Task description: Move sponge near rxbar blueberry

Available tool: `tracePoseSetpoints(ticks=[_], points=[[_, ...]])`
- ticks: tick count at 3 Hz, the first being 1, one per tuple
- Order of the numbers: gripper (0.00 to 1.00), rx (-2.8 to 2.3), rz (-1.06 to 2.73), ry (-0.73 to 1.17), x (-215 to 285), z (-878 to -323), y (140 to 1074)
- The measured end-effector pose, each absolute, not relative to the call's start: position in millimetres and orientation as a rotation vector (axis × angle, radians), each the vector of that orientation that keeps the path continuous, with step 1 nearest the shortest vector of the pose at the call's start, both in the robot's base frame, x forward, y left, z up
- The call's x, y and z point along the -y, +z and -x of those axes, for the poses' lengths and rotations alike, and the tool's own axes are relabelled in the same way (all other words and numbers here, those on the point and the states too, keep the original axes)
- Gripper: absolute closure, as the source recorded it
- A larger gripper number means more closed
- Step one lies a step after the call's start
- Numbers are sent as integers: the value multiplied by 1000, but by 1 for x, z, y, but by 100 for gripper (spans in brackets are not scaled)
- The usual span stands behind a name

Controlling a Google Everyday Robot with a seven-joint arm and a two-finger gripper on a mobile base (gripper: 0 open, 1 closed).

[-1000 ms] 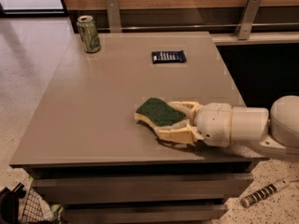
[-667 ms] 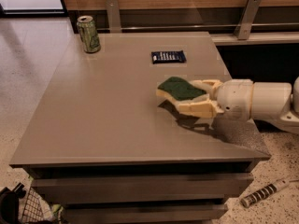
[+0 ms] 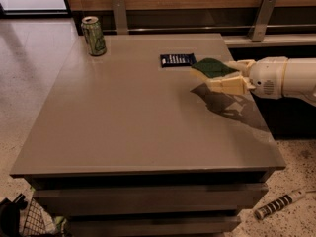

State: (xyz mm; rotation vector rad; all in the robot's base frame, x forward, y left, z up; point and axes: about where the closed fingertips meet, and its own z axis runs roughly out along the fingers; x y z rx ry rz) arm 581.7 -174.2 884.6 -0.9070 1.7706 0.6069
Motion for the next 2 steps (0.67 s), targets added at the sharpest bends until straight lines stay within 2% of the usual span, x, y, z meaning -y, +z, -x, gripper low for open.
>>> tracePoseSetpoints(ticks=[2], points=[[100, -1865, 819, 492, 212, -675, 875]])
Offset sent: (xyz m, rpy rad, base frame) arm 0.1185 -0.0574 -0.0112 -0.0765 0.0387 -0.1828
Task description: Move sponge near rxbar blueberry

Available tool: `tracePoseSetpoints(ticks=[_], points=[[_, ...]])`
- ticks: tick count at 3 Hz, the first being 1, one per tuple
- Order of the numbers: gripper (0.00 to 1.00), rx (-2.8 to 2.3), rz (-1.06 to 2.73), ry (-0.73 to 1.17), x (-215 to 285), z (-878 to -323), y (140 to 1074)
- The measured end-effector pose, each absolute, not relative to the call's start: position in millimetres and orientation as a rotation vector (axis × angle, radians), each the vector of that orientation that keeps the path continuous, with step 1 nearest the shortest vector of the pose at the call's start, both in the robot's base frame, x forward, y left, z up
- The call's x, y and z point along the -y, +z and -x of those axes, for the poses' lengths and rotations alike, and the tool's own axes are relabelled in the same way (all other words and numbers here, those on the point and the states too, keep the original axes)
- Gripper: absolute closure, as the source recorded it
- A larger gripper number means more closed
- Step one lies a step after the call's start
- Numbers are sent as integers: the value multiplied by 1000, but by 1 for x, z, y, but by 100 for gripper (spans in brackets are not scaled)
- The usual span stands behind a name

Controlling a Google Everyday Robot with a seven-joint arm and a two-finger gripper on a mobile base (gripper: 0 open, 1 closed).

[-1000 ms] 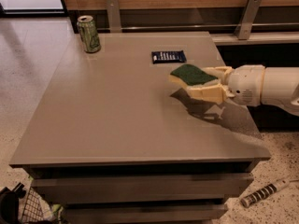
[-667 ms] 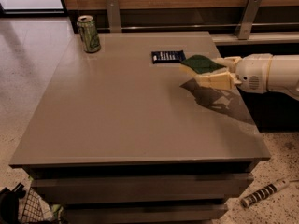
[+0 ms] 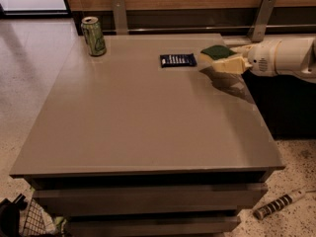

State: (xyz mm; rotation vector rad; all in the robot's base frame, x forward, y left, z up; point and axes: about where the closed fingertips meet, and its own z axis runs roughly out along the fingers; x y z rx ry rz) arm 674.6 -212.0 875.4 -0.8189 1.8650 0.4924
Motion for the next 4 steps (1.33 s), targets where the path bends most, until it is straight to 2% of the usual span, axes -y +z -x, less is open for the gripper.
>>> tracePoseSetpoints(ticks=[2, 3, 4], points=[[100, -1860, 749, 499, 211, -711, 847], [82, -1860, 752, 503, 208, -712, 847], [59, -1860, 756, 507, 205, -712, 846]])
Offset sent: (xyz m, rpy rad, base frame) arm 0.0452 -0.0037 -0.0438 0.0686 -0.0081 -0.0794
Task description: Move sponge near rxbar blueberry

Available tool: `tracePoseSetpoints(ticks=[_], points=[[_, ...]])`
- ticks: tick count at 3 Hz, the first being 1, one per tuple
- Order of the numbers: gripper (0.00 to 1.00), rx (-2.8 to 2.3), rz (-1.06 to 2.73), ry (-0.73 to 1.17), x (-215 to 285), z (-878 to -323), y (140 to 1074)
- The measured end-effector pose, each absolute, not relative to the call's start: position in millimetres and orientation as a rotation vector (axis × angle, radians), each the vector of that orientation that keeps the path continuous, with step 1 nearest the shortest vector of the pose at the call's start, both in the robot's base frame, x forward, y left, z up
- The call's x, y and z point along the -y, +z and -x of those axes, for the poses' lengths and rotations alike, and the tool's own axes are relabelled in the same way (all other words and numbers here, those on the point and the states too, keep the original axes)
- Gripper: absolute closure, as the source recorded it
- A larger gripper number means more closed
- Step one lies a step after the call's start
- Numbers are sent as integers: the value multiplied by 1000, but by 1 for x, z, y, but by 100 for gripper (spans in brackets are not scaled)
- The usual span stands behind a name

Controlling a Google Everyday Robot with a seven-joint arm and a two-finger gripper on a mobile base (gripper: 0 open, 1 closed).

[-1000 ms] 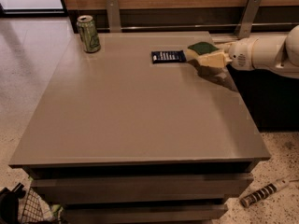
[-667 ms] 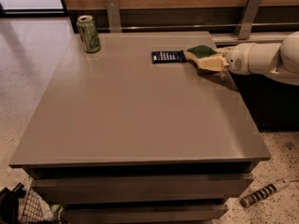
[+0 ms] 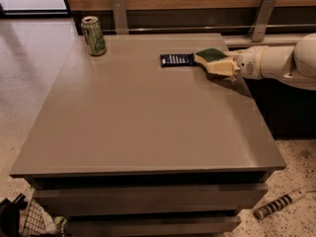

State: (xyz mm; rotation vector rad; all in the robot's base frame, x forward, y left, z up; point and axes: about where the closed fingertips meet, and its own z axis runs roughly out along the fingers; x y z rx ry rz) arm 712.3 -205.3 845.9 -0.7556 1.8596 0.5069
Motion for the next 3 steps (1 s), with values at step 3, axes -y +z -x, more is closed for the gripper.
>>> tracePoseSetpoints(ticks=[3], points=[[0, -1859, 765, 520, 197, -714, 843]])
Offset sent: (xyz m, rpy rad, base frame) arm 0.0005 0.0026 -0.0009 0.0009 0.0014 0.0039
